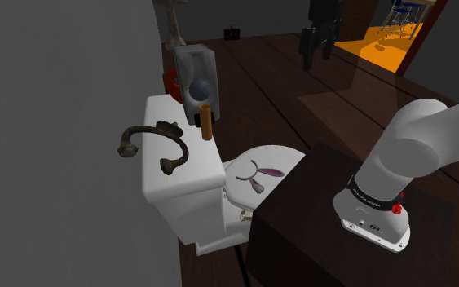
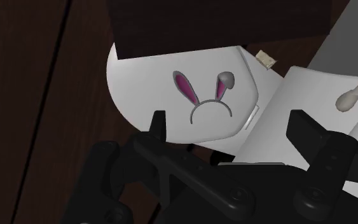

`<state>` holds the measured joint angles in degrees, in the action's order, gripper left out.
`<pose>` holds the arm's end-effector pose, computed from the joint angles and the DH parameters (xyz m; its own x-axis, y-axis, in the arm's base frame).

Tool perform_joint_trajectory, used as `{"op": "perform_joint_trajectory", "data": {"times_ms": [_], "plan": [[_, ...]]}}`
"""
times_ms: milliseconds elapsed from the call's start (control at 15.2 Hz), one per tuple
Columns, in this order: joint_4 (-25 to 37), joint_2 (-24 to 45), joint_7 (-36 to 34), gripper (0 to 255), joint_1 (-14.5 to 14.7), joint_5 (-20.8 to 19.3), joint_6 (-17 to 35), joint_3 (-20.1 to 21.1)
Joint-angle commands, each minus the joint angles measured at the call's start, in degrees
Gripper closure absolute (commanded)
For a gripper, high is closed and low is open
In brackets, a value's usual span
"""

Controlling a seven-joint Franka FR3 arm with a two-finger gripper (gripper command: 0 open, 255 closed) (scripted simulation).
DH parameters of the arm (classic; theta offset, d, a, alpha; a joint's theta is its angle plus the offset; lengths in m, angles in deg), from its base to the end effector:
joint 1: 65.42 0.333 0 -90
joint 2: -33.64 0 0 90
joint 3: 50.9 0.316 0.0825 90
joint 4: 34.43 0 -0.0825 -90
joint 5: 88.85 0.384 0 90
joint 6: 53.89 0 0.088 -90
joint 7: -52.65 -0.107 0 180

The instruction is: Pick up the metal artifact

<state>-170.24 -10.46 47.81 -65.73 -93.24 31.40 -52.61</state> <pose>0.3007 -0.0218 0.5722 0.9876 -0.1147 -0.1068 -0.1082 -0.9920 0.0650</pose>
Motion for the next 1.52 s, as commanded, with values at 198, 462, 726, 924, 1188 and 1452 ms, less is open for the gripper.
{"op": "perform_joint_trajectory", "data": {"times_ms": [198, 462, 726, 924, 1188, 1452], "plan": [[-2.97, 1.05, -1.24, 0, 1.53, 2.61, 6.15, 1.2], [-6.01, 3.45, -2.57, 0, 3.72, 5.95, 14.62, 2.98], [-7.94, 7.01, -3.57, 0, 6.01, 9.11, 23.31, 4.9], [-8.61, 10.38, -4.11, 0, 7.72, 11.36, 29.86, 6.41], [-8.43, 15.69, -4.61, 0, 9.95, 14.08, 38.45, 8.47], [-7.05, 21.7, -4.93, 0, 12.02, 16.38, 46.66, 10.53]]}}
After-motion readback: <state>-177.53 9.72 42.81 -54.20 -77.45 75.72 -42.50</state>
